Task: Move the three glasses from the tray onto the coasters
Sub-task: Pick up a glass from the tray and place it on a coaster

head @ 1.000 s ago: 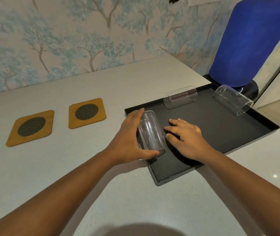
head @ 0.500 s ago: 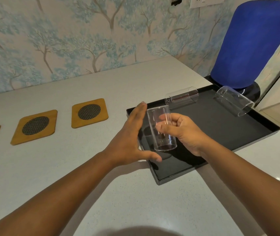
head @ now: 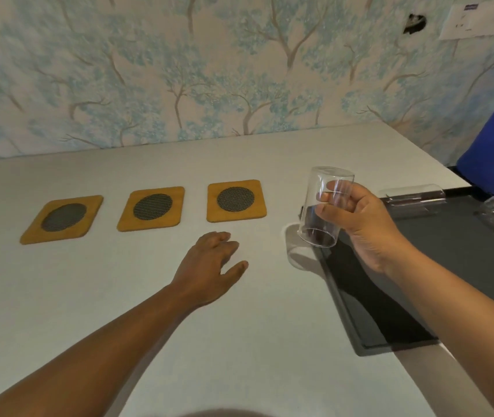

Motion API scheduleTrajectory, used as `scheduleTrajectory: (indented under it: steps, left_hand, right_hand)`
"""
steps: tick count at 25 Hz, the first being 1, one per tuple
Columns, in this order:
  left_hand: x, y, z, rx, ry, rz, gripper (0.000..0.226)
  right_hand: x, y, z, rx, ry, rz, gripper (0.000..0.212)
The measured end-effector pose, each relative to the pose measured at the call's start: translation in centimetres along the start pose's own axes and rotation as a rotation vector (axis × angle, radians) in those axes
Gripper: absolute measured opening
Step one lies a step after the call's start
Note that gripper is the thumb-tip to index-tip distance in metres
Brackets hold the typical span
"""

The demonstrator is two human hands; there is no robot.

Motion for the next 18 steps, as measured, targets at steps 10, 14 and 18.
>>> scheduleTrajectory:
  steps: [10, 14, 18]
  left_hand:
    - [-6.4, 1.6, -5.1, 0.010, 0.056, 0.083, 0.069]
    - [-6.9, 1.2, -7.5, 0.033, 0.094, 0.151, 0.061]
    - [-7.4, 0.2, -7.8, 0.034, 0.131, 0.162, 0.057]
  right_hand:
    - [3.0, -11.4, -10.2, -0.022, 0.104, 0.174, 0.075]
    - [4.6, -13.6, -13.8, -0.011, 0.107, 0.229, 0.076]
    - [6.5, -14.7, -16.2, -0.026, 0.112, 0.268, 0.071]
Point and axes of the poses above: each hand's wrist, its own z-axis away from the middle knuckle, its own y-axis out of the back of the hand, x = y × z, the point moved 1 cm from there along -z, towards the middle knuckle
